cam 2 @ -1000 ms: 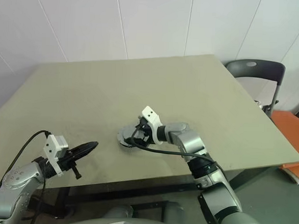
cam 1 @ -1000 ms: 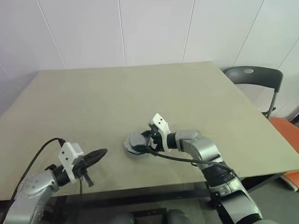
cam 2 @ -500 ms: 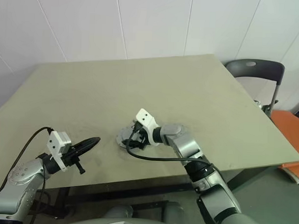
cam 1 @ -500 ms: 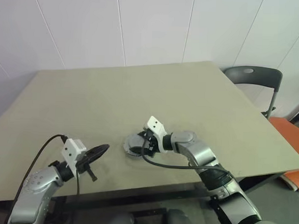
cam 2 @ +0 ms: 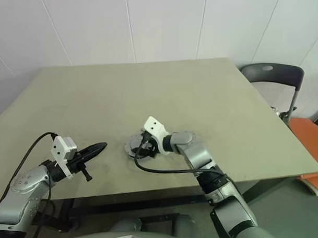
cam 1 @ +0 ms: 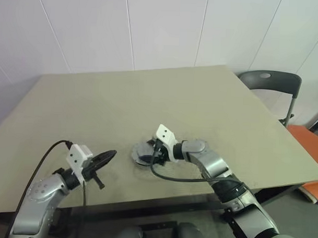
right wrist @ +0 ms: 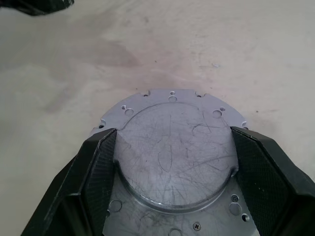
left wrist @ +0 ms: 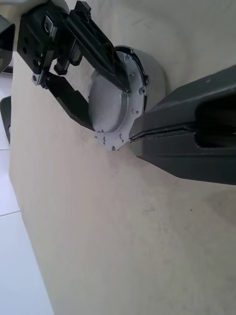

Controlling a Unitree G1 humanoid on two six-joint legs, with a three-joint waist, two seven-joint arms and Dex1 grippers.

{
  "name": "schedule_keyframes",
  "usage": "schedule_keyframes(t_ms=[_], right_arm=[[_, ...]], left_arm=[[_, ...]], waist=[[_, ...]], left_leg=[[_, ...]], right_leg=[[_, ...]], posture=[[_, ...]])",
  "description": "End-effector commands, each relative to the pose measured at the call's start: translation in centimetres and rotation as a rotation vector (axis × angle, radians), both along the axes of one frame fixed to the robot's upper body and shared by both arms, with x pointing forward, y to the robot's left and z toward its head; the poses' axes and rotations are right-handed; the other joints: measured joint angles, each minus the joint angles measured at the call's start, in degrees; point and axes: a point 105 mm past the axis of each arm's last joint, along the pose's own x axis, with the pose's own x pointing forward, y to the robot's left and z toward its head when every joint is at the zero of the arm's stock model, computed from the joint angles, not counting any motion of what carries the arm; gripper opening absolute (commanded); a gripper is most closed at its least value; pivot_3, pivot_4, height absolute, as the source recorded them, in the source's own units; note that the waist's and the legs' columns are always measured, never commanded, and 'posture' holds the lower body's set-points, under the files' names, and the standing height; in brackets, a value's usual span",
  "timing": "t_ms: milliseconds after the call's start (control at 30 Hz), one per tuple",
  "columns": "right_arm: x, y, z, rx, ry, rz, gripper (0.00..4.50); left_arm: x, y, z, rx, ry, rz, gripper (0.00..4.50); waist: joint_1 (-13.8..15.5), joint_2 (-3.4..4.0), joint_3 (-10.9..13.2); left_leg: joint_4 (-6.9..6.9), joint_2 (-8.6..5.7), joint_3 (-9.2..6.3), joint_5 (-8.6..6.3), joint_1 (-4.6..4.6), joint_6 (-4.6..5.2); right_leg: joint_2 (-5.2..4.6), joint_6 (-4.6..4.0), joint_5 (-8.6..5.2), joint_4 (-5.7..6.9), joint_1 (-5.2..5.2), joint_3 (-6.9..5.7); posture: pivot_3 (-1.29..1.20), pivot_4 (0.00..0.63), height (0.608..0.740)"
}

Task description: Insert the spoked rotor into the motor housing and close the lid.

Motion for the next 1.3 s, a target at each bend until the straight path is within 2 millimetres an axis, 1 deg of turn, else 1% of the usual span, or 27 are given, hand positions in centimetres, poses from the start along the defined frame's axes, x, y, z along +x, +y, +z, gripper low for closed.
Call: schedule_keyframes(t_ms=[33,133,200,333,433,500,600,733,833,1033,1200,1300], right_arm=[[0.4,-0.6,2.3,0.078,0.042,0.027,3.18],[0.5,-1.2,3.4,0.085,0.034,0.070,3.18],[0.5,-1.6,3.9,0.074,0.024,0.097,3.18],[1.0,-2.2,2.6,-0.049,-0.063,0.107,3.18],[0.7,-2.0,1.8,-0.089,-0.088,0.134,3.18],[0.1,-1.7,1.7,-0.083,-0.076,0.159,3.18],[0.0,-1.1,3.6,0.053,0.009,0.142,3.18],[-0.2,-1.3,4.3,0.099,0.071,0.147,3.18],[-0.5,-1.8,4.0,0.069,0.073,0.165,3.18],[-0.5,-2.5,2.6,-0.046,0.006,0.197,3.18],[0.0,-2.4,2.7,-0.062,-0.038,0.184,3.18],[0.7,-2.2,3.3,-0.030,-0.054,0.149,3.18]], left_arm=[[0.4,-0.1,1.0,0.011,-0.038,-0.004,0.00],[0.5,-0.1,1.0,0.011,-0.037,-0.005,0.00],[0.5,-0.2,1.0,0.009,-0.037,-0.005,0.00],[0.4,-0.3,0.9,0.004,-0.037,-0.002,0.00],[0.4,-0.5,0.9,0.002,-0.039,-0.001,0.00],[0.4,-0.5,0.9,0.000,-0.038,-0.001,0.00],[0.5,-0.6,0.9,0.000,-0.038,-0.002,0.00],[0.6,-0.8,1.0,-0.001,-0.037,-0.006,0.00],[0.6,-0.9,1.0,-0.003,-0.035,-0.009,0.00],[0.6,-1.1,1.0,-0.006,-0.031,-0.009,0.00],[0.5,-1.3,1.2,-0.010,-0.032,-0.008,0.00],[0.5,-1.5,1.2,-0.014,-0.030,-0.009,0.00]], waist=[[0.0,0.02,0.1],[0.1,0.06,0.1],[0.1,0.08,0.2],[0.1,0.04,0.2],[0.1,0.02,0.2],[0.1,0.02,0.2],[0.0,0.01,0.2],[0.0,0.01,0.2],[0.0,0.01,0.2],[0.1,0.01,0.2],[0.1,0.00,0.2],[0.0,0.00,0.2]], left_leg=[[0.00,0.00,-0.01,0.00,-0.02,0.01],[-0.05,-0.01,-0.07,0.04,-0.10,0.08],[-0.11,-0.01,-0.09,0.02,-0.15,0.14],[-0.42,-0.01,-0.07,0.01,-0.13,0.16],[-0.68,0.00,-0.05,0.02,-0.13,0.16],[-0.80,0.01,-0.05,0.02,-0.13,0.16],[-0.82,0.01,-0.03,0.02,-0.14,0.16],[-0.79,0.01,-0.04,0.02,-0.12,0.16],[-0.79,0.01,-0.03,0.02,-0.11,0.16],[-0.78,0.01,-0.02,0.02,-0.13,0.16],[-0.75,0.01,-0.02,0.02,-0.12,0.16],[-0.74,0.01,-0.02,0.02,-0.11,0.16]], right_leg=[[0.00,0.00,0.00,-0.02,-0.01,-0.01],[-0.01,0.01,0.01,-0.16,-0.06,-0.07],[-0.02,0.02,0.03,-0.33,-0.06,-0.09],[-0.04,0.15,0.11,-0.58,-0.08,-0.09],[-0.05,0.20,0.18,-0.66,-0.19,-0.07],[-0.05,0.05,0.28,-0.68,-0.24,-0.06],[-0.05,0.04,0.28,-0.69,-0.25,-0.04],[-0.04,0.07,0.25,-0.67,-0.22,-0.05],[-0.03,0.13,0.21,-0.67,-0.23,-0.05],[-0.04,0.11,0.24,-0.68,-0.24,-0.05],[-0.04,0.11,0.23,-0.67,-0.21,-0.05],[-0.04,0.09,0.24,-0.65,-0.21,-0.05]], posture=[[0.00,0.000,0.740],[0.00,0.000,0.740],[0.00,0.000,0.740],[0.00,0.000,0.740],[0.00,0.000,0.740],[0.00,0.000,0.740],[0.00,0.000,0.740],[0.00,0.000,0.740],[0.00,0.000,0.740],[0.00,0.000,0.740],[0.00,0.000,0.740],[0.00,0.000,0.740]])
